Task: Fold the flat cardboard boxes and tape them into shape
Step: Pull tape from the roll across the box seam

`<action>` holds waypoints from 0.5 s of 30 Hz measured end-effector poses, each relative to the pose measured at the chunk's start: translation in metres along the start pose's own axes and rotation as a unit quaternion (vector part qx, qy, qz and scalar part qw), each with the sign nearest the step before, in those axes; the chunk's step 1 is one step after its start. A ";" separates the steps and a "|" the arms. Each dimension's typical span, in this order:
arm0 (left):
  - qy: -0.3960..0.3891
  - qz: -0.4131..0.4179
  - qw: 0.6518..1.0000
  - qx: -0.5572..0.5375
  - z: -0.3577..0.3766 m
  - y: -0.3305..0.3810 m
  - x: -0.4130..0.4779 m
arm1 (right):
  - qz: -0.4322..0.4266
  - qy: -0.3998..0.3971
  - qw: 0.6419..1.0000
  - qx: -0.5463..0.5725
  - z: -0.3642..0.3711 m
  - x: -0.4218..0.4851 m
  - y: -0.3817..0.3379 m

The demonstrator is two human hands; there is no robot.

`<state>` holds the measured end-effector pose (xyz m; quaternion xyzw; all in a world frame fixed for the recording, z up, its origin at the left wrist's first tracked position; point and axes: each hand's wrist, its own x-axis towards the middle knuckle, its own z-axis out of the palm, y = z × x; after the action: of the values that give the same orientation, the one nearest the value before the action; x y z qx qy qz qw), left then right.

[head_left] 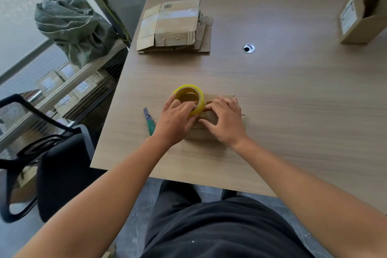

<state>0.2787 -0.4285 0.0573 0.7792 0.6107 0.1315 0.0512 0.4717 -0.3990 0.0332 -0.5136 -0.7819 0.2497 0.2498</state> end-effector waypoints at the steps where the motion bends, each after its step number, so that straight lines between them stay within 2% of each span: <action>1: -0.002 -0.004 1.000 0.000 -0.001 0.002 0.000 | -0.001 -0.010 1.000 0.003 -0.002 0.000 0.001; 7: -0.013 -0.015 0.999 -0.031 -0.003 0.004 -0.002 | 0.004 0.002 1.000 0.012 -0.003 0.004 0.000; 10: -0.042 -0.015 0.997 -0.058 -0.008 0.002 0.000 | 0.016 0.013 0.999 0.028 -0.003 0.007 0.002; 15: -0.053 -0.021 0.997 -0.055 -0.012 0.003 0.002 | 0.018 -0.016 0.999 0.028 -0.004 0.005 0.001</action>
<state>0.2784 -0.4287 0.0701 0.7680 0.6154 0.1225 0.1285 0.4731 -0.3931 0.0357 -0.5161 -0.7692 0.2842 0.2474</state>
